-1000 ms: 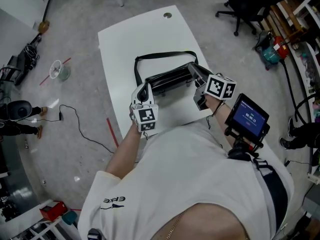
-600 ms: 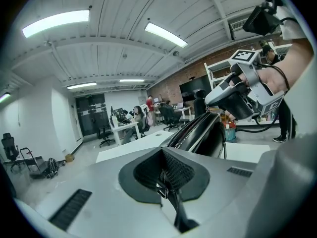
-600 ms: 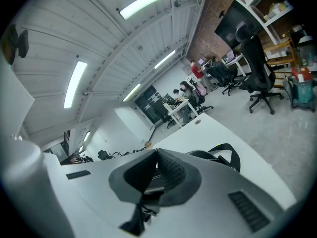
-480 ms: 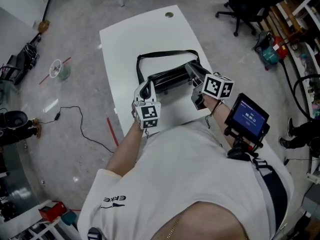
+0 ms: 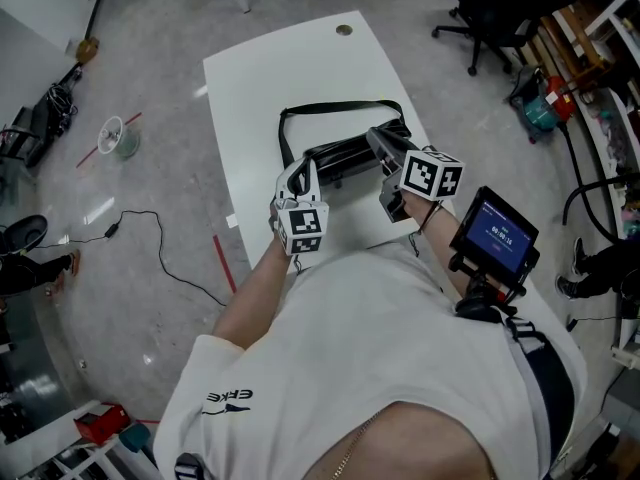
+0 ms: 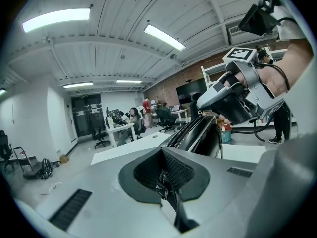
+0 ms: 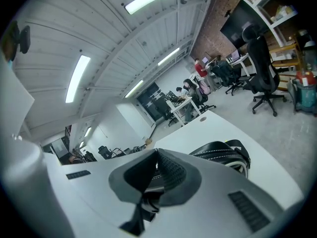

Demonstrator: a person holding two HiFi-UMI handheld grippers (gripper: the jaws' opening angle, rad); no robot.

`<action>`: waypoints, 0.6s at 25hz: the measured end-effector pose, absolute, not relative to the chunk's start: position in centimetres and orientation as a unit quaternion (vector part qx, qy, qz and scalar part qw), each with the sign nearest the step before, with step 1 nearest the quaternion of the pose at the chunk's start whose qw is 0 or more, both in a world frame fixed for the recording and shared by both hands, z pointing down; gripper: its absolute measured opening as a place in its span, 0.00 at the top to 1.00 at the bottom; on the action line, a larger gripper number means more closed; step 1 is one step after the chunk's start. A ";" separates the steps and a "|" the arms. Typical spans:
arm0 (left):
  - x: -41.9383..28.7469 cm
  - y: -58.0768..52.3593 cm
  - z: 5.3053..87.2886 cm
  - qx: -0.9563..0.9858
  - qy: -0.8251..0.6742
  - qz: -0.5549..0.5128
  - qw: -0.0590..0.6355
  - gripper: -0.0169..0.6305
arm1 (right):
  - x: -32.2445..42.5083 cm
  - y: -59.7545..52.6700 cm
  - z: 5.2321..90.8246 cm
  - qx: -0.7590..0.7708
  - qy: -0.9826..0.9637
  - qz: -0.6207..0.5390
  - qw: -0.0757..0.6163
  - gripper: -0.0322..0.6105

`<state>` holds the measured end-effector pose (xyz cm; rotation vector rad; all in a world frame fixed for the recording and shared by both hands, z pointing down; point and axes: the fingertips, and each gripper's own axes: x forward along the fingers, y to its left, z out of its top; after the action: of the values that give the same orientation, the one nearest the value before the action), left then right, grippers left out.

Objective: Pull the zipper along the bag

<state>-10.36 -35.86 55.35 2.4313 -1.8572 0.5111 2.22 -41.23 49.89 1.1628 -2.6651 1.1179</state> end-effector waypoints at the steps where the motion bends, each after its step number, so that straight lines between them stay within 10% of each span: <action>1: -10.2 -35.9 55.3 0.785 -0.597 0.164 0.019 0.97 | 2.1 -41.2 49.8 0.373 -0.856 0.359 0.014 0.93; 15: -9.5 -34.9 55.6 0.819 -0.552 0.160 0.015 0.97 | 3.2 -42.1 49.5 0.391 -0.849 0.354 0.013 0.93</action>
<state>-9.54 -34.87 55.56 2.5476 -1.7169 0.4976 3.20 -42.15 49.49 1.2193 -2.6467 1.1022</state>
